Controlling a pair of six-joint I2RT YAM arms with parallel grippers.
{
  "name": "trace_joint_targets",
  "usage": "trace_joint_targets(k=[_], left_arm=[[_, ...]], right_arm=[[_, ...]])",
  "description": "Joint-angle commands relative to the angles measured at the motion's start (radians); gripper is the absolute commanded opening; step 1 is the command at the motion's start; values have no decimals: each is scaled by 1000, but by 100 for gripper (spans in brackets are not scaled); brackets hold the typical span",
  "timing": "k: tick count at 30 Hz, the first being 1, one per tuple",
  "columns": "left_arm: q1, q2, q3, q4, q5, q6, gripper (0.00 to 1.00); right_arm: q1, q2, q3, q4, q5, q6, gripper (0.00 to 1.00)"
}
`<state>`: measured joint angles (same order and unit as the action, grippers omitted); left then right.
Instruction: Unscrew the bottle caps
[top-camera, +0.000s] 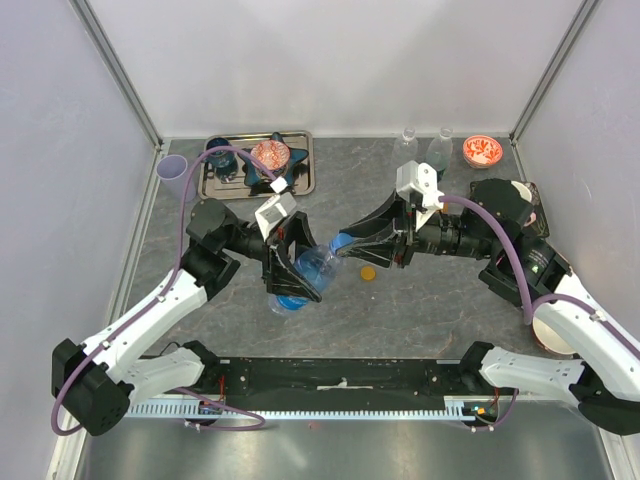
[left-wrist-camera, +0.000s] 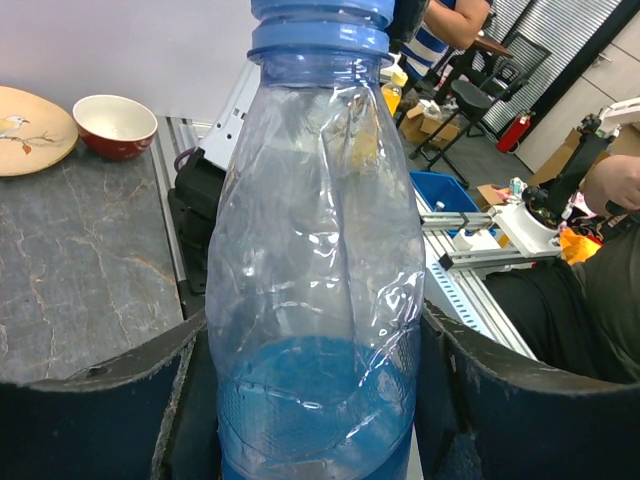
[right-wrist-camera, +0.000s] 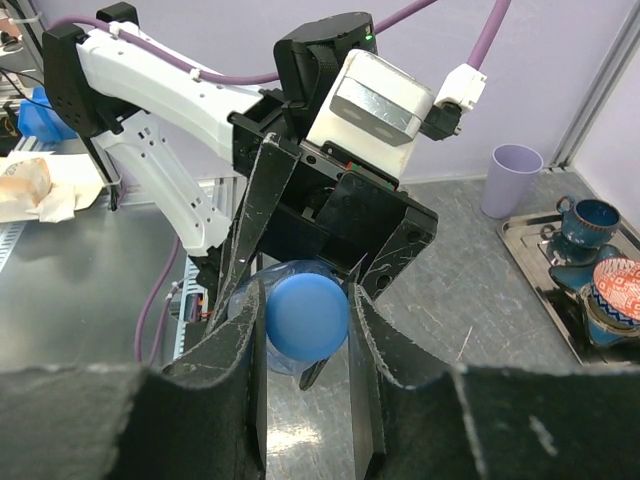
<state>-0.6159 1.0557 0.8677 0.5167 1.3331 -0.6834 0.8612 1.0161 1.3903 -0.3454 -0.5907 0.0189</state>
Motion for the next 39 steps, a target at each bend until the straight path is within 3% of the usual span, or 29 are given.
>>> trace_joint_targets(k=[1, 3, 4, 7, 15, 19, 25, 29, 33, 35, 39], left_arm=[[10, -40, 48, -2, -70, 53, 31], [10, -54, 56, -108, -101, 143, 31], [10, -65, 59, -141, -132, 172, 32], [10, -80, 68, -240, -185, 263, 33], [10, -103, 68, -345, -247, 357, 33], [10, -108, 74, -394, -327, 404, 33], [8, -112, 76, -448, -491, 459, 33], [-13, -131, 71, -480, -673, 514, 33], [-93, -161, 59, -511, -1048, 623, 35], [-149, -175, 48, -511, -1174, 676, 35], [-293, -145, 39, -511, -1597, 815, 34]], right_arm=[[2, 21, -21, -167, 32, -22, 10], [2, 19, -10, -155, 74, 27, 28], [2, 18, 2, -150, 86, 36, 43], [1, 12, 27, -135, 152, 72, 57], [2, 12, 76, -115, 264, 131, 76], [2, 21, 119, -107, 207, 151, 98], [2, 21, 165, -84, 210, 190, 98], [2, 36, 187, -70, 392, 277, 98], [2, 70, 181, -81, 680, 447, 98], [2, 85, 176, -98, 730, 495, 98], [2, 124, 168, -93, 795, 561, 98]])
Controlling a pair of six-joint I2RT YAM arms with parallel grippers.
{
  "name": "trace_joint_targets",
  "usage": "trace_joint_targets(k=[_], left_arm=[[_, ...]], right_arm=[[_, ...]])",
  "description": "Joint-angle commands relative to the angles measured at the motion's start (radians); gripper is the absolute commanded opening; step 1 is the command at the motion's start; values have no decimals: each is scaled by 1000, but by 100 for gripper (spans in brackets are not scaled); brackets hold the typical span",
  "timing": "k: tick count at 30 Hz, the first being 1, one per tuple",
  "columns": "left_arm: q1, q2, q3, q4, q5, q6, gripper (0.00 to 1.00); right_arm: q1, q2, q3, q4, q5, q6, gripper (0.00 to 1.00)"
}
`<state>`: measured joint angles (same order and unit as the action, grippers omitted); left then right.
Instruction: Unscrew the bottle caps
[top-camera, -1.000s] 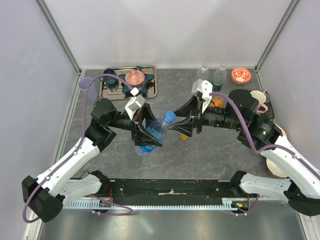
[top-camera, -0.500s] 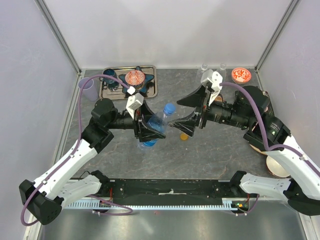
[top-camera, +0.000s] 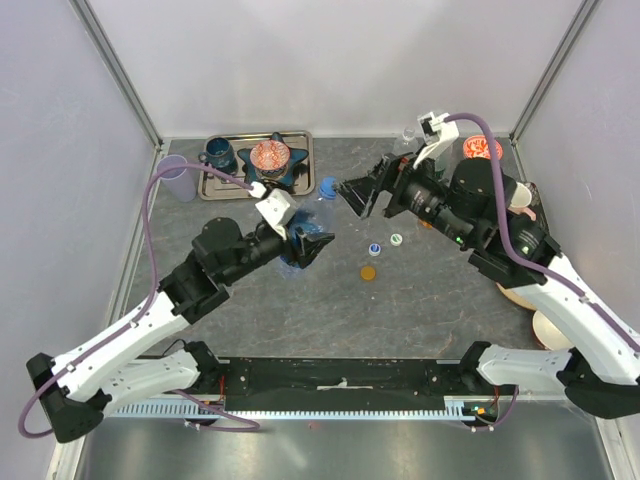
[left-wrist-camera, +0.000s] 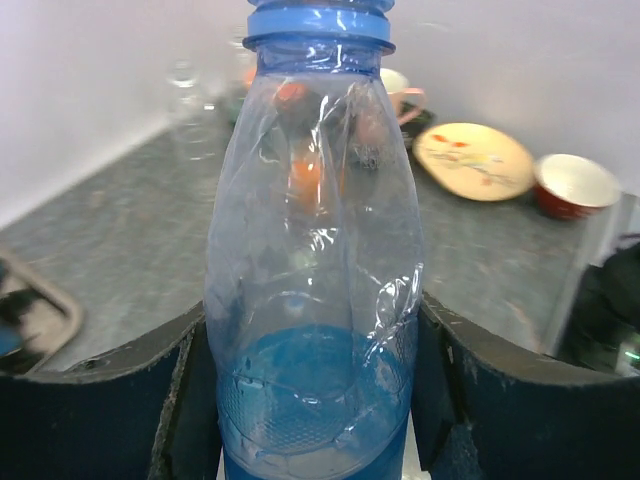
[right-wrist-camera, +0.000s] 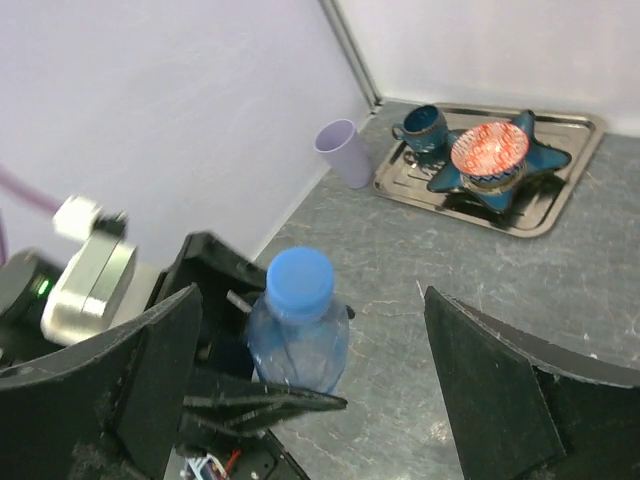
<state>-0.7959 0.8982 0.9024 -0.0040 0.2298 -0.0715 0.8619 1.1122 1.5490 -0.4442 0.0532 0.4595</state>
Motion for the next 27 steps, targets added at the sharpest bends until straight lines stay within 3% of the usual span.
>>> trace_joint_targets(k=[1, 6, 27], left_arm=[[-136, 24, 1, 13, -547, 251, 33], [-207, 60, -10, 53, -708, 294, 32], [-224, 56, -22, 67, -724, 289, 32]], right_arm=[[3, 35, 14, 10, 161, 137, 98], [3, 87, 49, 27, 171, 159, 98], [5, 210, 10, 85, 135, 153, 77]])
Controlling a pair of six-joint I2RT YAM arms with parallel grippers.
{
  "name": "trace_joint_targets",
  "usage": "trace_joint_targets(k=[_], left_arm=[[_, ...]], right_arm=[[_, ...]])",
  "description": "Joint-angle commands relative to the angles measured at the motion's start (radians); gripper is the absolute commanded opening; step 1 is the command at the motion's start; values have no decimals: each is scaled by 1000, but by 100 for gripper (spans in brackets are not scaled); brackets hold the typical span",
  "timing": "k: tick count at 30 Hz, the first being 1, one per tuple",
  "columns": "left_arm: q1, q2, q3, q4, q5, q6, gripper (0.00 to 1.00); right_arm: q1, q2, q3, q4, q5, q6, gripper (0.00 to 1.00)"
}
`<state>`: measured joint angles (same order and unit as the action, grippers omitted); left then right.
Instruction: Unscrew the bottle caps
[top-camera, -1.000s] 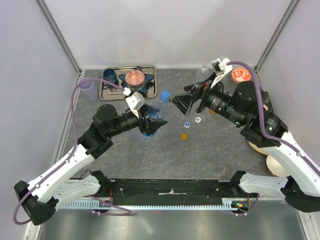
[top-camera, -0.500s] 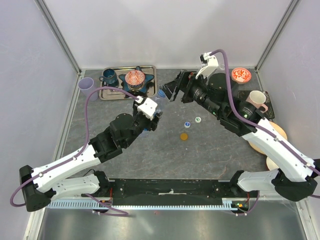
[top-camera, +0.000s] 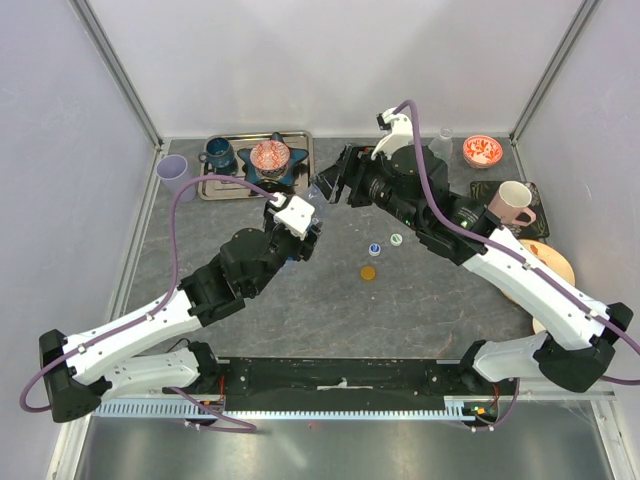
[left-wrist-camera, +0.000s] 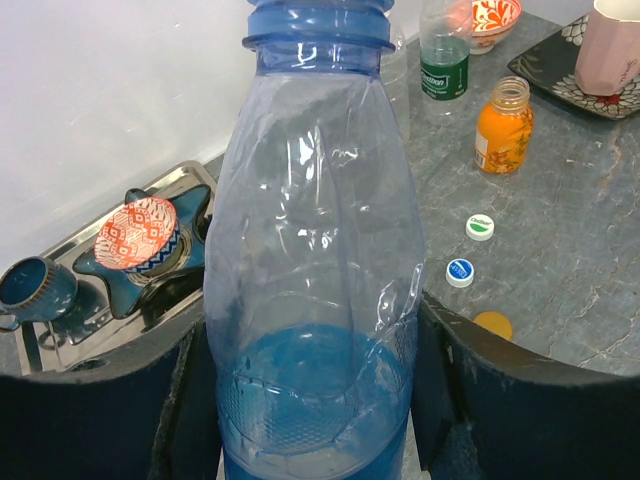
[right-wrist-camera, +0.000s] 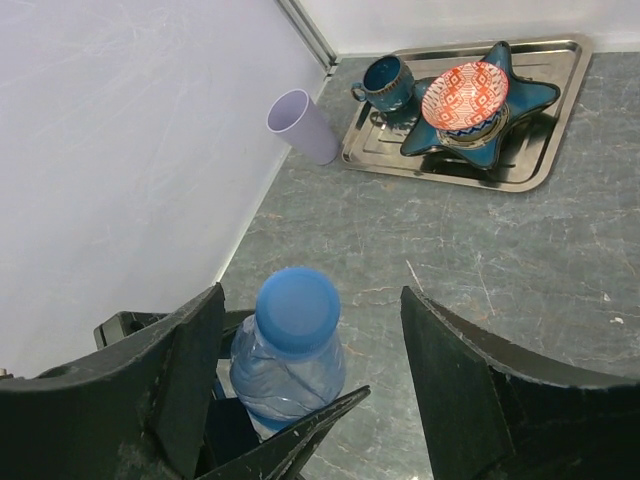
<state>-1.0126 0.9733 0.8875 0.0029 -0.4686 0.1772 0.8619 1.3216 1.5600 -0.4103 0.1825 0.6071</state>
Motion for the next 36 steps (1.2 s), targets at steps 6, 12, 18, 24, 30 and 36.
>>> trace_joint_targets(k=[6, 12, 18, 24, 30, 36], left_arm=[[-7, -25, -12, 58, -18, 33, 32], [-7, -27, -13, 60, -18, 30, 32], [-7, -33, -15, 60, -15, 30, 32], [-7, -62, -30, 62, 47, 16, 32], [-3, -108, -19, 22, 368, -59, 29], [91, -110, 50, -38, 911, -201, 27]], right_arm=[[5, 16, -11, 61, -14, 11, 68], [5, 25, -31, 74, -38, 23, 57], [5, 15, -44, 82, -35, 20, 40], [3, -38, -93, 105, -8, -19, 10], [3, -93, -120, 134, -129, -151, 0], [3, -194, -167, 146, -231, -291, 0]])
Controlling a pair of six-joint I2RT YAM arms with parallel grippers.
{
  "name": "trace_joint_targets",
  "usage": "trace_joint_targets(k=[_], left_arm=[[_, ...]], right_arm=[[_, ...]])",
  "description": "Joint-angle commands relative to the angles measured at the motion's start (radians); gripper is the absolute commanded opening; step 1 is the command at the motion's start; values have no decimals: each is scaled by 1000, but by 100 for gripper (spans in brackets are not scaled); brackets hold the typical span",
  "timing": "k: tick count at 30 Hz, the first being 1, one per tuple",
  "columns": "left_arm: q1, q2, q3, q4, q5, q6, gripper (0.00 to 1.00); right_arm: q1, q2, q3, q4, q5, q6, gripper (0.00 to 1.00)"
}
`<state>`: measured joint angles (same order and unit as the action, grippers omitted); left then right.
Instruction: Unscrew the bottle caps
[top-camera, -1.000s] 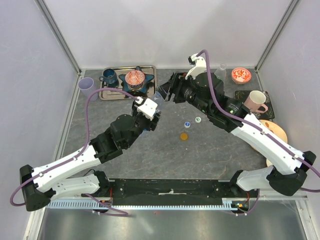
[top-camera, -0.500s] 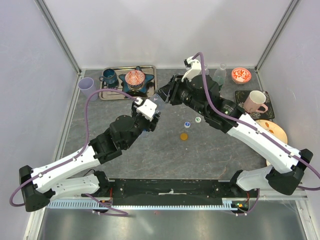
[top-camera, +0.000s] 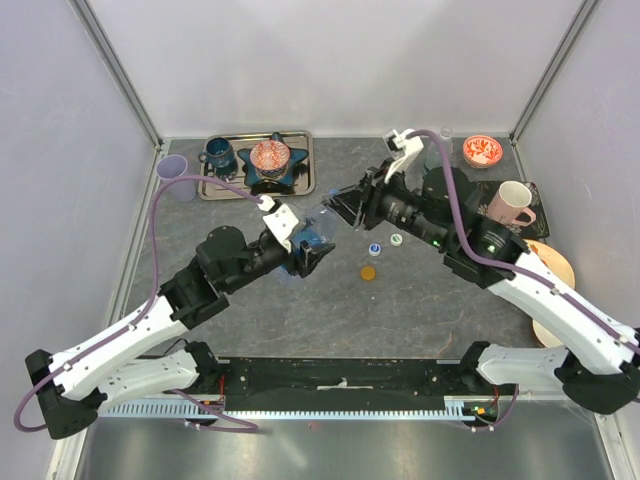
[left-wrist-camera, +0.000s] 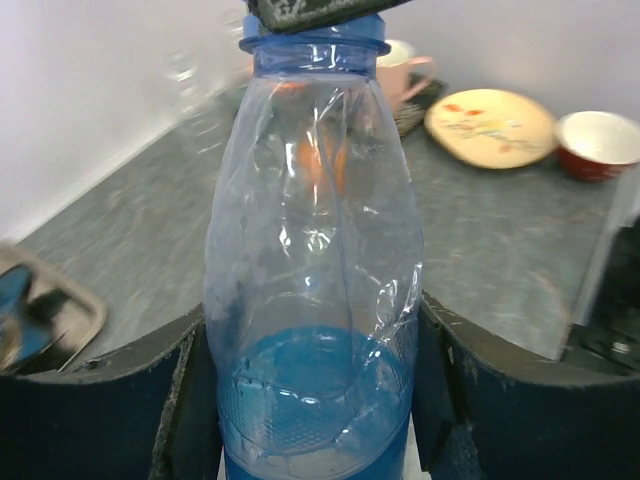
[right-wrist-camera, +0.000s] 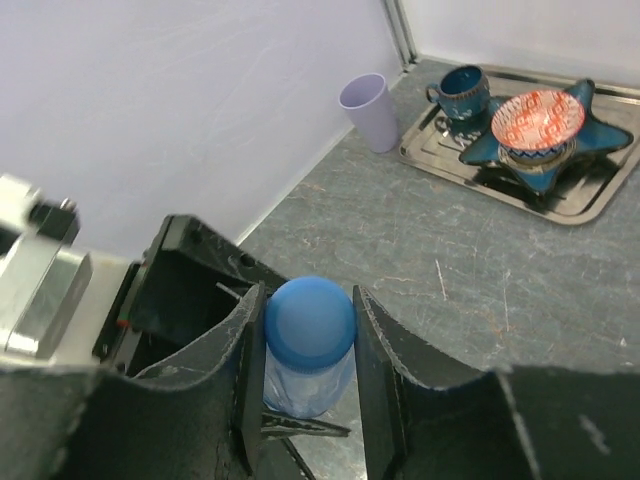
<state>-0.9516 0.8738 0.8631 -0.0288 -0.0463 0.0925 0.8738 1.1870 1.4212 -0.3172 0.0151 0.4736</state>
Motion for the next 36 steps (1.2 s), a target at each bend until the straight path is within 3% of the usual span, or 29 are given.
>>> trace_joint_targets(k=[1, 4, 5, 8, 14, 18, 28, 30, 33, 35, 36], left_arm=[[66, -7, 80, -5, 549, -137, 26], [152, 19, 96, 26, 785, -232, 26], [175, 36, 94, 100, 910, -299, 27], [255, 70, 91, 196, 1112, -443, 27], [318, 169, 79, 516, 1361, -761, 28], [320, 211, 74, 650, 1410, -861, 29], [329, 228, 70, 607, 1430, -824, 29], [329, 229, 60, 596, 1419, -815, 29], [329, 231, 47, 566, 1386, -794, 28], [330, 223, 48, 511, 1341, -727, 28], [330, 209, 53, 406, 1315, -688, 28]], right_arm=[[-9, -69, -30, 53, -84, -174, 0], [-9, -102, -39, 47, -182, -240, 0], [-9, -121, -44, 46, -207, -256, 0], [-9, -161, -56, 46, -335, -319, 0], [-9, -210, -53, 32, -585, -386, 0], [-9, -213, -51, 7, -701, -401, 0], [-9, -247, -30, -13, -926, -435, 0], [-9, -247, -15, -14, -923, -434, 0], [-9, -263, -5, 18, -770, -415, 0], [-9, -289, -24, 52, -527, -370, 0], [-9, -303, -31, 90, -423, -353, 0]])
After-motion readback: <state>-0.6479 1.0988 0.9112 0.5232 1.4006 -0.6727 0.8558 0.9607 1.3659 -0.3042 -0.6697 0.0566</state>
